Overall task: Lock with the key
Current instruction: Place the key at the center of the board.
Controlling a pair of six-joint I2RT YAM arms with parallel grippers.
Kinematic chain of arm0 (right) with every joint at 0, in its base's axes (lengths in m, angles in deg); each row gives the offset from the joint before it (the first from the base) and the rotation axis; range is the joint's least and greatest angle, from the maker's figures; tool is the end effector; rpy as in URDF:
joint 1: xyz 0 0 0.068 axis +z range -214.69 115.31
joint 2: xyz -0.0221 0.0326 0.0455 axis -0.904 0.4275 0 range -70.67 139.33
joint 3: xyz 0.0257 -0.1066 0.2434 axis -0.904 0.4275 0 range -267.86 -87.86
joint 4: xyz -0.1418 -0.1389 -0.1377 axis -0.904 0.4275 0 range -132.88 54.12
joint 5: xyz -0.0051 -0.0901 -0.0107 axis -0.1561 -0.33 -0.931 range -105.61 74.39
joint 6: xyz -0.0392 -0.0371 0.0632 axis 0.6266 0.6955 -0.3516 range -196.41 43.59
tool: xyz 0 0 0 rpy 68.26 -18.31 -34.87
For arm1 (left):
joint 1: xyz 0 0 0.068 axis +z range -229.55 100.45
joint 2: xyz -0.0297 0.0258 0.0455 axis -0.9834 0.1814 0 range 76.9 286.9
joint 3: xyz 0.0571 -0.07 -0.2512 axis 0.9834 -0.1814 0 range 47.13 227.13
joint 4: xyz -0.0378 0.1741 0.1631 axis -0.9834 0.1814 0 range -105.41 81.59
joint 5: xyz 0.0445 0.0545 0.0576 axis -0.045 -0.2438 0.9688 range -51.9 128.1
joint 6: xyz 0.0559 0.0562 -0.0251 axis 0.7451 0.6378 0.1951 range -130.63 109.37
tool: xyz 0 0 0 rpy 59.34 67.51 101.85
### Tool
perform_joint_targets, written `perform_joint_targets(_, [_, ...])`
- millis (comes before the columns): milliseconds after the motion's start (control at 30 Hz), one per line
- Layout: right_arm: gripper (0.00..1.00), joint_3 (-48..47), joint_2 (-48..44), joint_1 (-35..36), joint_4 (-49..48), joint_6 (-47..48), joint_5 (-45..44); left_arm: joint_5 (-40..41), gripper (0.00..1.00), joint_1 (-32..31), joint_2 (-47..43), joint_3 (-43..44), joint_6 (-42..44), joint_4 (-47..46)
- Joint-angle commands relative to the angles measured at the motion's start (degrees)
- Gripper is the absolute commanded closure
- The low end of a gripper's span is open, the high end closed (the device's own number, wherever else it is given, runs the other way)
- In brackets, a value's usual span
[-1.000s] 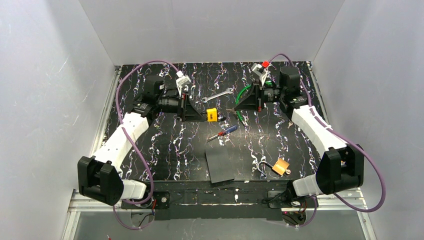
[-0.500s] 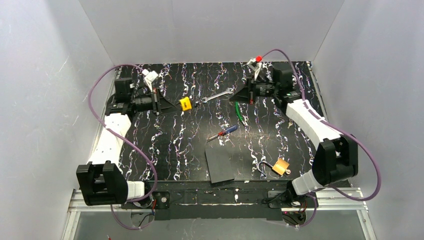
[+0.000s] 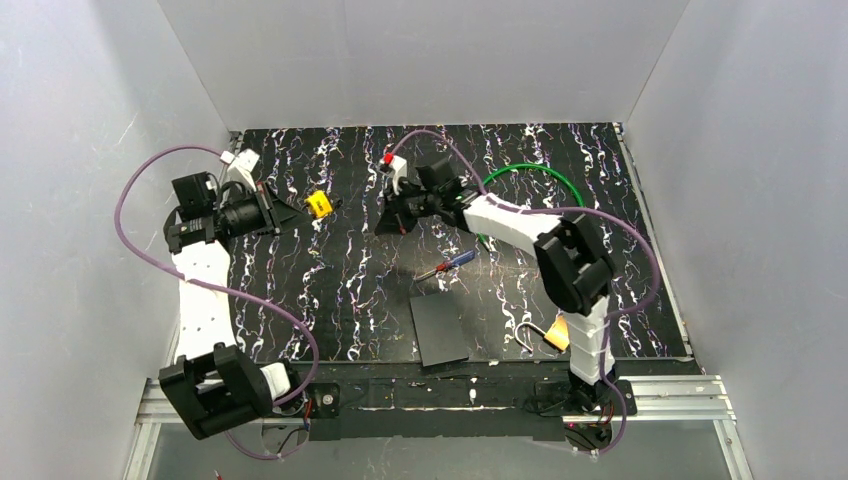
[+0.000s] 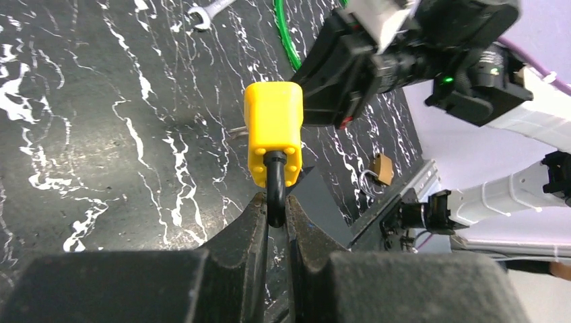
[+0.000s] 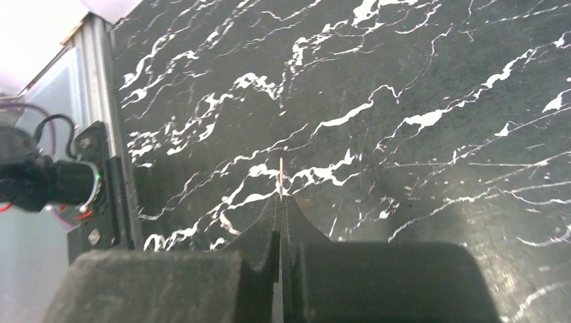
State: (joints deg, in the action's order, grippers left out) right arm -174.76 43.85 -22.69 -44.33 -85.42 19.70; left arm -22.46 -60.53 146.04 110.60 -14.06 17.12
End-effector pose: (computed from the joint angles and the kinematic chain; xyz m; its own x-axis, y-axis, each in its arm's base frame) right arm 0.3231 0.3474 0.2389 -0.4696 -0.2510 -0.8465 -0.8687 0.3023 0.3923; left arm 0.2502 0.0193 0.3242 -0.6128 -0.2423 -0.7522 0.4510 0.6744 -0.5847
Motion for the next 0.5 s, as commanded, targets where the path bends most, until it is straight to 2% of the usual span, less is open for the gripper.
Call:
perform_joint_targets(0, [0.99, -7.3, 5.6, -0.1, -2.5, -0.1, -5.5, 0.0, 1.00, 1.5, -2.7, 1.5, 1.5, 1.3])
perform_joint_targets(167, [0.99, -9.8, 8.8, -0.6, -0.5, 3.4, -8.5, -0.2, 1.00, 1.6, -1.4, 1.1, 3.0, 1.8])
perform_joint_targets(467, [0.99, -3.1, 6.4, -6.9, 1.2, 7.1, -10.1, -1.5, 1.00, 1.5, 1.7, 1.0, 6.4, 2.7])
